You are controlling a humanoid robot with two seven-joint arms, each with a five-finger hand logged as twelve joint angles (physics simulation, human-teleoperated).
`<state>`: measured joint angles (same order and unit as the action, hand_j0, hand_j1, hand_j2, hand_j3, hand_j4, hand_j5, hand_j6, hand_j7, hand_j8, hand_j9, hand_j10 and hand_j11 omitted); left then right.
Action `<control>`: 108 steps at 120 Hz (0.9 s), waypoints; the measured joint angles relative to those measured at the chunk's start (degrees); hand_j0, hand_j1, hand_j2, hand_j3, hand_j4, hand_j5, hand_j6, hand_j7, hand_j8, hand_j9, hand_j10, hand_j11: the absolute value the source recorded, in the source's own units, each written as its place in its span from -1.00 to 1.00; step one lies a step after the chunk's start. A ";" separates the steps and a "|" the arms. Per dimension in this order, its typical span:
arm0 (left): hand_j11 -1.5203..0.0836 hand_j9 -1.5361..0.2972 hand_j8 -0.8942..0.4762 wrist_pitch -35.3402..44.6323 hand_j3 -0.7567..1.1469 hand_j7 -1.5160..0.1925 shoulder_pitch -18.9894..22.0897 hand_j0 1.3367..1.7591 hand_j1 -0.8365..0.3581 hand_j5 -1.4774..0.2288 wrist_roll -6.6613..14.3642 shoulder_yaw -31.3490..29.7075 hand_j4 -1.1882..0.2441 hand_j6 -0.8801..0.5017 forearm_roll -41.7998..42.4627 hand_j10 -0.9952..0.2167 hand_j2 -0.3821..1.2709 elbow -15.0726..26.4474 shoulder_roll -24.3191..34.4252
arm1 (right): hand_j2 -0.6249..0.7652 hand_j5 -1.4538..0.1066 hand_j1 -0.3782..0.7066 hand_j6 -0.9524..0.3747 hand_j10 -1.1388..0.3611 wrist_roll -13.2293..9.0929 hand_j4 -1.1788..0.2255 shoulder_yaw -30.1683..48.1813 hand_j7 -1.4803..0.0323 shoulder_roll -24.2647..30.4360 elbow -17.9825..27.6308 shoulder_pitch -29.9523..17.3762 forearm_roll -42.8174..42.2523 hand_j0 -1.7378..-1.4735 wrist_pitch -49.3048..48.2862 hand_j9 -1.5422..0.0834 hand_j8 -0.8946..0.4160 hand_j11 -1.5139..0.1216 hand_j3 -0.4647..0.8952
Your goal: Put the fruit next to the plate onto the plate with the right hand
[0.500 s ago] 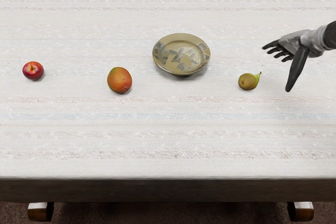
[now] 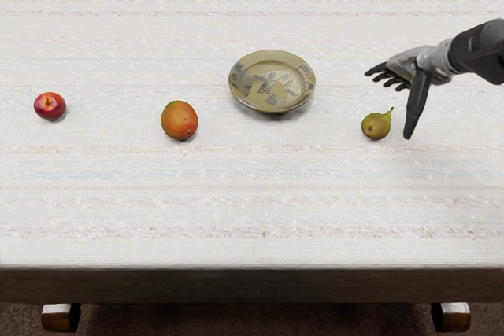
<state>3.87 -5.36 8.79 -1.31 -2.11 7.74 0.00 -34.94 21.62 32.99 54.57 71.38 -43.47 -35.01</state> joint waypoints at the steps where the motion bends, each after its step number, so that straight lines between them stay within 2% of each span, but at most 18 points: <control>1: 0.87 0.65 0.28 0.00 -0.21 0.75 0.00 0.52 0.95 0.71 0.00 0.00 0.63 0.25 0.00 0.61 -0.53 0.00 0.00 | -0.10 0.86 -0.95 0.43 0.51 0.00 0.67 -0.01 0.96 -0.30 0.00 0.08 -0.84 -0.40 0.00 0.90 0.36 0.85 -0.32; 17: 0.87 0.65 0.28 0.00 -0.21 0.75 0.00 0.52 0.95 0.70 0.00 0.00 0.63 0.25 0.00 0.61 -0.53 0.00 0.00 | -0.10 0.86 -0.95 0.43 0.51 -0.04 0.67 -0.10 0.96 -3.42 0.00 0.66 -13.63 -0.40 0.01 0.90 0.36 0.85 -0.32; 27: 0.87 0.65 0.28 0.00 -0.21 0.75 0.00 0.52 0.95 0.70 0.00 0.00 0.63 0.25 0.00 0.61 -0.53 0.00 0.00 | -0.10 0.86 -0.95 0.43 0.52 -0.05 0.67 -0.38 0.96 -4.98 -0.01 0.54 -19.01 -0.40 0.57 0.90 0.36 0.85 -0.32; 37: 0.87 0.65 0.28 0.00 -0.21 0.75 0.00 0.52 0.95 0.70 0.00 0.00 0.63 0.25 0.00 0.61 -0.53 0.00 0.00 | -0.10 0.86 -0.95 0.43 0.52 -0.06 0.67 -3.81 0.96 -7.03 0.09 0.52 -22.55 -0.40 4.19 0.90 0.36 0.85 -0.32; 61: 0.87 0.65 0.28 0.00 -0.20 0.75 0.00 0.52 0.95 0.70 0.00 0.00 0.63 0.25 0.00 0.61 -0.53 0.00 0.00 | -0.10 0.86 -0.94 0.42 0.51 -0.06 0.67 -7.58 0.95 -8.80 3.27 -2.59 -26.01 -0.40 15.25 0.89 0.36 0.85 -0.32; 82: 0.87 0.65 0.28 0.00 -0.21 0.75 0.00 0.52 0.95 0.70 0.00 0.00 0.63 0.25 0.00 0.61 -0.53 0.00 0.00 | -0.13 0.71 -0.74 0.29 0.39 -0.06 0.54 -8.14 0.80 -9.19 5.10 -5.91 -26.90 -0.40 21.27 0.75 0.22 0.70 -0.32; 108: 0.87 0.65 0.28 0.00 -0.21 0.75 0.00 0.52 0.95 0.71 0.00 0.00 0.63 0.25 0.00 0.61 -0.53 0.00 0.00 | -0.15 0.55 -0.54 0.15 0.27 -0.06 0.41 -9.26 0.64 -9.32 7.41 -6.87 -28.43 -0.40 23.22 0.60 0.08 0.56 -0.32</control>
<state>3.87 -5.36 8.79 -1.31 -2.11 7.74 0.00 -35.00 12.36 23.67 61.98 64.51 -71.91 -11.79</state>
